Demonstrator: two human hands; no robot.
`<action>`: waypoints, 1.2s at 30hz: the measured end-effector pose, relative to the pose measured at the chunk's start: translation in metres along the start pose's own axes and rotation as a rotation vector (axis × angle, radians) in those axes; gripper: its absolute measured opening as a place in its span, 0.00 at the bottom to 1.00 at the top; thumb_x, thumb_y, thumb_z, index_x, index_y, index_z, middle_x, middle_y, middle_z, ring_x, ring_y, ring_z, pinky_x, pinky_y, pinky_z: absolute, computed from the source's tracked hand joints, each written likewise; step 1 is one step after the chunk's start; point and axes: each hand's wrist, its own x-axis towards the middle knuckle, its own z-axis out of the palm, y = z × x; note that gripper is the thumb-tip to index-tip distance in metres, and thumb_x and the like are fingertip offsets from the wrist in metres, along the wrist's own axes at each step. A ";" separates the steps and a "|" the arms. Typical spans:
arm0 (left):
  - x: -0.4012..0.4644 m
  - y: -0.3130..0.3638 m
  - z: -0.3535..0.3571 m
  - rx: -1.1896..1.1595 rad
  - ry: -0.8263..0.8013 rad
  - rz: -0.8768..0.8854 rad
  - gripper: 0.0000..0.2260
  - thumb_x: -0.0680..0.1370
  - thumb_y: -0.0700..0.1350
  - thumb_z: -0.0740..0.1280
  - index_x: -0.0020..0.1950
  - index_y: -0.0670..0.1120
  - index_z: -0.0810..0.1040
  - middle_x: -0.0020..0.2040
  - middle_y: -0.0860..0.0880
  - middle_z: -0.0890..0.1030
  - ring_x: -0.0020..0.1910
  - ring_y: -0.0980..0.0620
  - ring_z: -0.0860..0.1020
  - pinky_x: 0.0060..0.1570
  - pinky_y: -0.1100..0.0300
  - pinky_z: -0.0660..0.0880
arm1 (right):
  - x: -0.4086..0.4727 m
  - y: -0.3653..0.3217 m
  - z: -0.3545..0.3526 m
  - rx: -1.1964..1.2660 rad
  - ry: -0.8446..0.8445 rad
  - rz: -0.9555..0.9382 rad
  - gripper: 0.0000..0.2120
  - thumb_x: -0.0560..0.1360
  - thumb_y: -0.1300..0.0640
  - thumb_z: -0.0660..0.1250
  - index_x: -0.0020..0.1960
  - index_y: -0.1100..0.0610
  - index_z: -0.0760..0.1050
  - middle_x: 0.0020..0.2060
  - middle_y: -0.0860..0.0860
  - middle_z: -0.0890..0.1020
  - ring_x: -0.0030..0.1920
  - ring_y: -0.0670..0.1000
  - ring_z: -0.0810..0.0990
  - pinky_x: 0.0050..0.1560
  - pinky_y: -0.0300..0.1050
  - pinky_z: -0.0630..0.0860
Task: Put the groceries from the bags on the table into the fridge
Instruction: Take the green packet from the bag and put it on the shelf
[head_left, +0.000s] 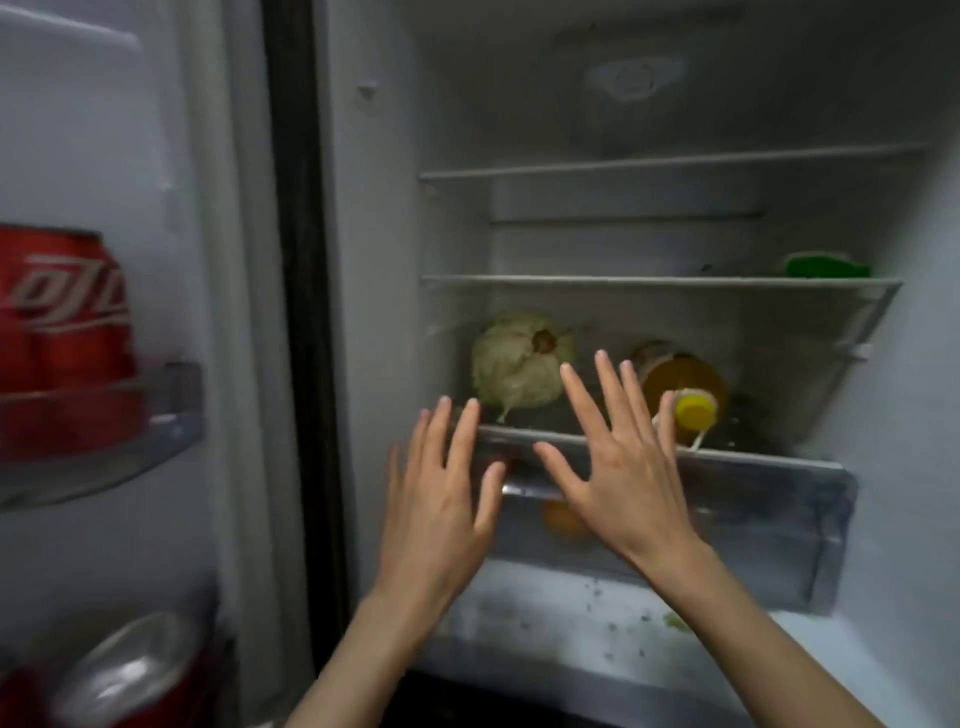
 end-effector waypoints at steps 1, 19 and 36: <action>-0.020 -0.005 -0.007 -0.004 -0.019 -0.003 0.26 0.77 0.55 0.53 0.73 0.45 0.64 0.72 0.42 0.67 0.70 0.41 0.65 0.65 0.39 0.66 | -0.014 -0.011 0.004 0.027 -0.023 -0.006 0.34 0.73 0.36 0.51 0.75 0.47 0.53 0.76 0.54 0.55 0.76 0.56 0.50 0.71 0.63 0.46; -0.378 -0.073 -0.328 0.421 -0.165 -0.429 0.24 0.78 0.53 0.55 0.73 0.47 0.62 0.74 0.44 0.63 0.74 0.45 0.57 0.71 0.42 0.56 | -0.266 -0.334 -0.086 0.677 -0.480 -0.274 0.35 0.72 0.35 0.48 0.76 0.48 0.51 0.76 0.51 0.53 0.76 0.52 0.46 0.73 0.59 0.42; -0.600 -0.174 -0.650 0.912 0.015 -1.231 0.25 0.80 0.54 0.53 0.76 0.54 0.50 0.78 0.51 0.46 0.75 0.52 0.38 0.72 0.50 0.38 | -0.377 -0.759 -0.128 1.091 -0.665 -0.920 0.36 0.72 0.32 0.45 0.76 0.45 0.46 0.76 0.50 0.52 0.75 0.47 0.42 0.72 0.53 0.38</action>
